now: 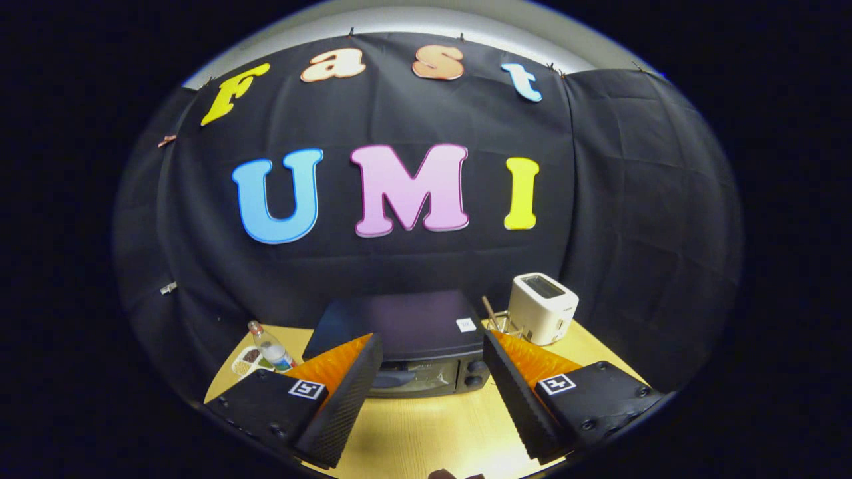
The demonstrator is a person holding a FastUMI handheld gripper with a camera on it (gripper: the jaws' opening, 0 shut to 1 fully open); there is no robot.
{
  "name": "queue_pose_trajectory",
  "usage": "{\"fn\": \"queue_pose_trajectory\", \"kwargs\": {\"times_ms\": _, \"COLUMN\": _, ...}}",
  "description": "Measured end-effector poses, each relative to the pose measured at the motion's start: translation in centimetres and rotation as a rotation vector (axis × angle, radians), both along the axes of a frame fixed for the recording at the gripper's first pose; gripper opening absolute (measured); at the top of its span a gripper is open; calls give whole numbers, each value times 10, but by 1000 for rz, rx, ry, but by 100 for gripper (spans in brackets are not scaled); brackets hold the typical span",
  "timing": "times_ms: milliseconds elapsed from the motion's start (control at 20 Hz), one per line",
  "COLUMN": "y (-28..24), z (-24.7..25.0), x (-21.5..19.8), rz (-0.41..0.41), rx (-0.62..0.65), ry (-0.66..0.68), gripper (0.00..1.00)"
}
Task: Open the toaster oven, put the food inside, and close the toaster oven door.
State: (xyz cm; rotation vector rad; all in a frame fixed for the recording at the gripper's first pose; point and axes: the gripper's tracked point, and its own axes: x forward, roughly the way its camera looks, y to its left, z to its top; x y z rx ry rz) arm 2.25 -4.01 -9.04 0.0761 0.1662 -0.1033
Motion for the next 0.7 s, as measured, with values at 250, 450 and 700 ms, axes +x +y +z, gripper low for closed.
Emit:
{"fn": "queue_pose_trajectory", "kwargs": {"times_ms": 250, "y": -13, "z": 70, "x": -16, "rz": -7, "rx": -45, "ry": -117, "gripper": 100}}
{"fn": "queue_pose_trajectory", "kwargs": {"times_ms": 450, "y": -20, "z": 110, "x": -37, "rz": -17, "rx": -82, "ry": -195, "gripper": 100}}
{"fn": "queue_pose_trajectory", "kwargs": {"times_ms": 700, "y": -21, "z": 135, "x": -55, "rz": -10, "rx": -59, "ry": -240, "gripper": 99}}
